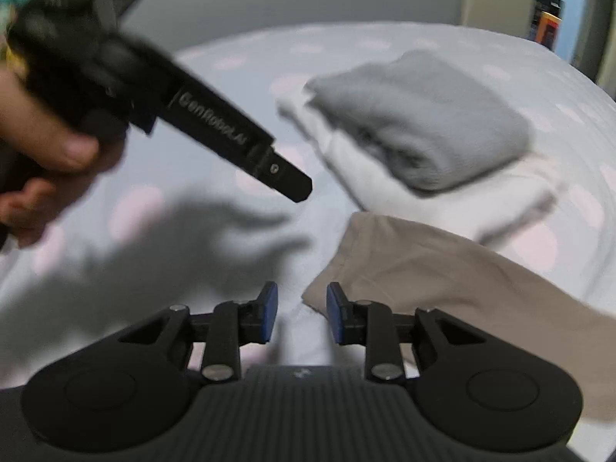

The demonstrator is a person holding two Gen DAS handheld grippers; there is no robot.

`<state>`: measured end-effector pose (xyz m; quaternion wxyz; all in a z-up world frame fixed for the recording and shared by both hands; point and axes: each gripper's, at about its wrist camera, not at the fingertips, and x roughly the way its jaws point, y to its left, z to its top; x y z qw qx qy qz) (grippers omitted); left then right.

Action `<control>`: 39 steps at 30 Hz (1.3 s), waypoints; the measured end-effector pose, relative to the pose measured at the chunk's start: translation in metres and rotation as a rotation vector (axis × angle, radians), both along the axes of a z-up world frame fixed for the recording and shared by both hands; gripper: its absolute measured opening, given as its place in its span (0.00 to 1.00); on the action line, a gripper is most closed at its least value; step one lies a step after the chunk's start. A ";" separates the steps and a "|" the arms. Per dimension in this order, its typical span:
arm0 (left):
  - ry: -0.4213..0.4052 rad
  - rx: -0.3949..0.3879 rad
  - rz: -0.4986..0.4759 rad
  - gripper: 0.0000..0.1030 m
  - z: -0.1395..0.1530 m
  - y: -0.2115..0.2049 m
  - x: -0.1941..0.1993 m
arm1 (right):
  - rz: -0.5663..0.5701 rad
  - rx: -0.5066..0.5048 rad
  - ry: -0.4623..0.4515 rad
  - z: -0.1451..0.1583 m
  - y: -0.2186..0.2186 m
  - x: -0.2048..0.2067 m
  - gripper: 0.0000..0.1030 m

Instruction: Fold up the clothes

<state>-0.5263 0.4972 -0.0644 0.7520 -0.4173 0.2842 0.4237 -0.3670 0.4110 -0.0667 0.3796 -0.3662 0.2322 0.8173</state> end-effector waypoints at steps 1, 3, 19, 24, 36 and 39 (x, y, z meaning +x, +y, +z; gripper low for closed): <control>-0.029 0.006 -0.041 0.21 0.000 0.000 0.007 | -0.031 0.010 0.016 0.006 -0.006 0.015 0.31; -0.027 0.022 -0.120 0.25 -0.005 -0.002 0.027 | -0.120 0.018 0.037 0.017 -0.025 0.053 0.31; 0.289 0.251 -0.256 0.41 0.045 -0.058 0.176 | -1.058 0.096 -0.070 0.079 -0.322 0.394 0.41; 0.118 0.196 -0.457 0.47 0.053 -0.096 0.288 | -1.301 0.042 -0.142 0.046 -0.407 0.468 0.42; 0.122 0.058 -0.762 0.47 0.009 -0.220 0.431 | -1.650 -0.081 0.349 -0.025 -0.477 0.565 0.41; 0.121 0.030 -0.776 0.47 0.004 -0.232 0.441 | -1.675 -0.080 0.471 -0.029 -0.474 0.564 0.43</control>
